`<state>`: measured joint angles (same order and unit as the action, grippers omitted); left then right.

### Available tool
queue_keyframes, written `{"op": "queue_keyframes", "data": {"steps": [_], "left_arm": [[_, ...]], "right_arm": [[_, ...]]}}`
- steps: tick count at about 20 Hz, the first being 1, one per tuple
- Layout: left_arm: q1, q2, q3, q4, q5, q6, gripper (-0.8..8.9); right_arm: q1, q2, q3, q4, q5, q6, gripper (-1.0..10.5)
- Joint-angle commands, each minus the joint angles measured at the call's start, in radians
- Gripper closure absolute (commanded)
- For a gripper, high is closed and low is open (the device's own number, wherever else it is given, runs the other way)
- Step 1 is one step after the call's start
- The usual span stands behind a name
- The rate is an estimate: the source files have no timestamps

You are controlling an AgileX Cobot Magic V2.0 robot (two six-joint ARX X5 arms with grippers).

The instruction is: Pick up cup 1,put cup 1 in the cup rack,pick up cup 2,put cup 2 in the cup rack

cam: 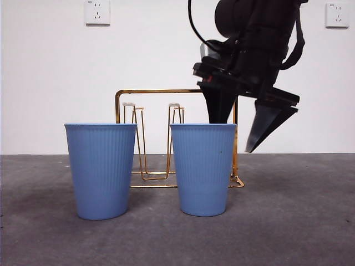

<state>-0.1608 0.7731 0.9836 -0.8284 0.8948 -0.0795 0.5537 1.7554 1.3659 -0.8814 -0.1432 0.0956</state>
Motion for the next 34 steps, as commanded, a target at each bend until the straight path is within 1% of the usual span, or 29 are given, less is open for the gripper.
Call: {"op": "queue_keyframes", "data": {"steps": [1,4,6,8,9,11,12,13,16,17,18,19,21,23,24,26,28,30,32,34], "left_arm": [[-0.011,0.009,0.001,0.008,0.005,-0.006,1.67],[-0.015,0.026,0.001,0.008,0.003,-0.006,1.67],[-0.015,0.040,0.001,0.009,0.003,-0.010,1.67],[-0.017,0.055,0.001,0.026,0.014,-0.046,1.67],[-0.019,0.063,0.001,0.053,0.038,-0.072,1.67],[-0.031,0.077,0.001,0.155,0.103,-0.166,1.67],[-0.041,0.082,0.001,0.229,0.117,-0.232,1.67],[-0.051,0.089,0.001,0.294,0.119,-0.288,1.67],[-0.106,0.120,0.001,0.515,0.106,-0.467,1.67],[-0.131,0.135,0.001,0.572,0.081,-0.516,1.67],[-0.168,0.154,0.001,0.632,0.036,-0.567,1.67],[-0.203,0.175,0.001,0.681,-0.008,-0.604,1.67],[-0.293,0.233,0.001,0.810,-0.085,-0.686,1.68],[-0.383,0.312,0.001,0.999,-0.144,-0.799,1.68],[-0.426,0.361,0.001,1.121,-0.181,-0.871,1.68],[-0.493,0.452,0.001,1.336,-0.256,-0.998,1.68],[-0.547,0.537,0.001,1.524,-0.333,-1.102,1.68],[-0.576,0.604,0.001,1.676,-0.396,-1.189,1.68],[-0.593,0.653,0.001,1.759,-0.438,-1.241,1.68],[-0.597,0.676,0.001,1.773,-0.480,-1.257,1.68]], "right_arm": [[0.010,0.013,0.003,0.011,-0.001,0.005,8.7],[0.015,0.013,0.003,0.019,-0.069,-0.032,9.6],[0.016,0.013,0.003,0.007,-0.069,-0.049,9.6],[0.015,0.006,0.003,-0.021,-0.069,-0.070,9.6],[0.015,-0.006,0.003,-0.034,-0.069,-0.081,9.6],[0.015,-0.063,0.003,-0.051,-0.051,-0.097,9.6],[0.015,-0.113,0.003,-0.055,-0.032,-0.099,9.6],[0.015,-0.165,0.003,-0.056,-0.019,-0.099,9.6],[0.015,-0.398,0.003,-0.015,0.031,-0.095,9.6],[0.016,-0.472,0.003,0.013,0.057,-0.095,9.6],[0.016,-0.561,0.003,0.053,0.094,-0.086,9.6],[0.016,-0.628,0.003,0.089,0.114,-0.074,9.6],[0.016,-0.751,0.003,0.159,0.121,-0.072,9.6],[0.016,-0.830,0.003,0.199,0.164,-0.082,9.6],[0.016,-0.855,0.003,0.209,0.182,-0.102,9.6],[0.016,-0.878,0.003,0.232,0.197,-0.119,9.6],[0.016,-0.883,0.003,0.255,0.198,-0.142,9.6],[0.016,-0.882,0.003,0.274,0.200,-0.154,9.6],[0.016,-0.873,0.003,0.313,0.199,-0.168,9.6],[0.016,-0.865,0.003,0.335,0.196,-0.179,9.6]]}}
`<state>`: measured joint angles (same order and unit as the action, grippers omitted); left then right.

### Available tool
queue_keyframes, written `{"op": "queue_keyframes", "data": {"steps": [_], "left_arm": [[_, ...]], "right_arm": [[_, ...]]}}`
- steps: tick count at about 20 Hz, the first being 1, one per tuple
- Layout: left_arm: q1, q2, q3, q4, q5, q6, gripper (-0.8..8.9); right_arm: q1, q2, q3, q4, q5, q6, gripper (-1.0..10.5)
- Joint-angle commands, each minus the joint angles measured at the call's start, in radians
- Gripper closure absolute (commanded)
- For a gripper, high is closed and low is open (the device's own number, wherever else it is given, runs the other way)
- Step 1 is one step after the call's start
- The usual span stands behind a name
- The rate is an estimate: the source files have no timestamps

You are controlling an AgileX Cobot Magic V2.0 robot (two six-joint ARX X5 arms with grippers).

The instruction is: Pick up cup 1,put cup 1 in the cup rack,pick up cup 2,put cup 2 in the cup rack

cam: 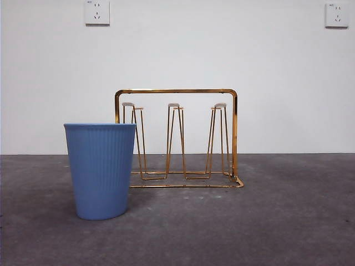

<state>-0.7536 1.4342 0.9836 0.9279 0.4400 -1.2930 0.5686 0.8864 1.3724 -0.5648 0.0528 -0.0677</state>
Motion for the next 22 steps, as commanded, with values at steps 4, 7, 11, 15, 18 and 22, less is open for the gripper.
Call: {"op": "queue_keyframes", "data": {"steps": [4,7,11,15,18,22], "left_arm": [[-0.005,0.019,0.001,0.048,-0.098,-0.049,1.68],[-0.004,0.019,0.001,0.064,-0.105,-0.054,1.68],[-0.005,0.019,0.001,0.065,-0.126,-0.054,1.68],[-0.002,0.019,0.001,0.070,-0.127,-0.054,1.68],[-0.002,0.019,0.001,0.074,-0.127,-0.053,2.21],[-0.002,0.019,0.001,0.092,-0.127,-0.053,3.78]], "right_arm": [[0.002,0.034,-0.004,0.042,-0.040,-0.019,9.6],[0.002,0.062,-0.004,0.060,-0.067,-0.018,9.6],[0.023,0.098,-0.004,0.094,-0.090,-0.017,9.6],[0.061,0.121,-0.004,0.095,-0.089,-0.019,9.6],[0.075,0.137,-0.004,0.087,-0.080,-0.019,9.6],[0.075,0.138,-0.004,0.074,-0.075,-0.019,9.6]]}}
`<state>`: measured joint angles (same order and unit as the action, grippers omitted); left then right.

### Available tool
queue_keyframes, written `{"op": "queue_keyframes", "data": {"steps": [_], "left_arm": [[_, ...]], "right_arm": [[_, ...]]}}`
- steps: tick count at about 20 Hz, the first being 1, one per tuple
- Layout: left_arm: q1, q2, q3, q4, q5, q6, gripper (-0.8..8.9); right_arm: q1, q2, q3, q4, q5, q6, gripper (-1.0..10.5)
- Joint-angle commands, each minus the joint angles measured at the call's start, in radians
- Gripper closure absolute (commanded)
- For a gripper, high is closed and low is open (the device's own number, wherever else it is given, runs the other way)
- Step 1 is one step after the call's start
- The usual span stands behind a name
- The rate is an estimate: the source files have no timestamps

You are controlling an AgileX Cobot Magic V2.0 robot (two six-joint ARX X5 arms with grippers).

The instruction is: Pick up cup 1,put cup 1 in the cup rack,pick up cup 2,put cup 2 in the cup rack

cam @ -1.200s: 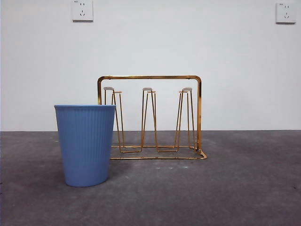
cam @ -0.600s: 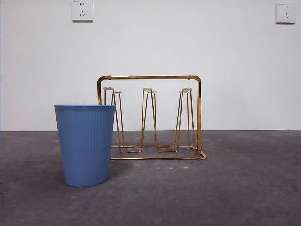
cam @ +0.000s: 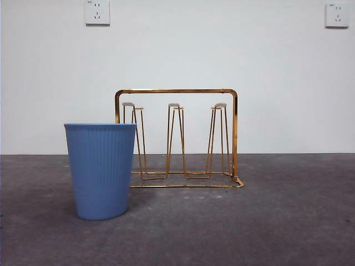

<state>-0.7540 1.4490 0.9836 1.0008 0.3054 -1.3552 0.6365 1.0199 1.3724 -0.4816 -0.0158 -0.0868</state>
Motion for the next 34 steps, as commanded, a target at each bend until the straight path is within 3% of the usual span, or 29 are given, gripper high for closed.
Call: {"op": "queue_keyframes", "data": {"steps": [1,3,11,14,18,21,24,34], "left_arm": [[-0.002,0.004,0.001,0.018,0.008,0.010,4.53],[-0.002,0.004,0.001,0.018,0.008,0.013,5.04],[-0.002,0.004,0.001,0.013,0.045,0.023,5.07],[-0.002,0.004,0.001,0.010,0.065,0.027,6.74],[-0.002,0.004,0.001,0.010,0.069,0.057,8.26],[-0.002,0.004,0.001,0.010,0.069,0.061,8.21],[-0.002,0.004,0.001,0.010,0.070,0.085,8.21],[0.042,0.004,0.001,0.010,0.090,0.106,8.21]], "right_arm": [[0.007,0.005,-0.004,-0.024,-0.006,0.000,9.6],[0.007,0.005,-0.004,-0.059,-0.005,-0.005,9.6],[0.006,0.005,-0.004,-0.122,-0.002,-0.023,9.6],[0.006,0.005,-0.004,-0.130,-0.002,-0.023,9.6],[0.006,0.005,-0.004,-0.152,-0.003,-0.023,9.4],[0.006,0.003,-0.004,-0.155,-0.002,-0.022,9.2],[0.006,0.003,-0.004,-0.164,-0.003,-0.021,7.5],[0.006,-0.095,-0.002,-0.359,0.022,-0.021,7.5]]}}
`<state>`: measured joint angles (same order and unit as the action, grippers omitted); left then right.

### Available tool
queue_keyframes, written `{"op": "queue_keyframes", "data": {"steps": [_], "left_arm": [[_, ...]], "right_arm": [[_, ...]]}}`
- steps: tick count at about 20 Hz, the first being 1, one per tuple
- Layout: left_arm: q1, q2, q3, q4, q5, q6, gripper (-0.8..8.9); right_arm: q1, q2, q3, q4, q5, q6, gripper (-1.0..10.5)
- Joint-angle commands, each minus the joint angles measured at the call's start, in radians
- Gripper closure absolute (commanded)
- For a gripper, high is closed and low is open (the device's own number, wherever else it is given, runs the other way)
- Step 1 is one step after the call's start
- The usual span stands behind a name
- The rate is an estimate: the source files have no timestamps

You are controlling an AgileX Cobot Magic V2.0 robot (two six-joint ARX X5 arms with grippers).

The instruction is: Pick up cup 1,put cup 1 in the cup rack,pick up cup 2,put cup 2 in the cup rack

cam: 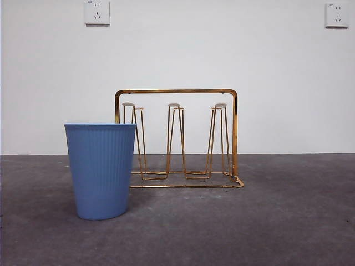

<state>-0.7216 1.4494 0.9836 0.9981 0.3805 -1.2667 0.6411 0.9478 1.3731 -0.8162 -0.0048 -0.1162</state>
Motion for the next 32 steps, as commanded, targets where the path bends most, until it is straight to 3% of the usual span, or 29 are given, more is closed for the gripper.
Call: {"op": "queue_keyframes", "data": {"steps": [1,4,8,10,13,17,19,22,25,32], "left_arm": [[0.017,0.004,0.001,0.011,0.025,0.030,8.21],[0.023,0.002,0.001,-0.040,0.038,0.135,8.19],[0.006,-0.006,0.013,-0.269,-0.045,0.400,8.19],[-0.027,-0.006,0.054,-0.438,-0.153,0.577,8.19],[-0.098,-0.006,0.173,-0.695,-0.400,0.887,8.19],[-0.175,-0.005,0.246,-0.749,-0.644,1.128,8.19],[-0.199,-0.005,0.260,-0.749,-0.729,1.185,8.19],[-0.208,0.004,0.262,-0.746,-0.811,1.196,8.19],[-0.216,0.037,0.262,-0.741,-0.902,1.166,8.19],[-0.234,0.162,0.277,-0.652,-0.987,1.118,8.19]], "right_arm": [[0.002,-0.045,-0.003,-0.061,0.019,0.009,7.5],[0.002,-0.106,-0.003,-0.202,0.038,0.011,7.6],[0.002,-0.179,-0.003,-0.350,0.066,0.016,7.6],[0.002,-0.214,-0.003,-0.397,0.066,0.031,7.6],[0.002,-0.250,-0.003,-0.444,0.066,0.038,7.6],[0.002,-0.272,-0.003,-0.473,0.066,0.038,7.6],[0.002,-0.275,-0.003,-0.486,0.066,0.038,7.6],[0.002,-0.278,-0.003,-0.494,0.066,0.037,7.6],[0.002,-0.278,-0.003,-0.493,0.066,0.038,7.6],[0.002,-0.278,-0.003,-0.494,0.066,0.038,7.6]]}}
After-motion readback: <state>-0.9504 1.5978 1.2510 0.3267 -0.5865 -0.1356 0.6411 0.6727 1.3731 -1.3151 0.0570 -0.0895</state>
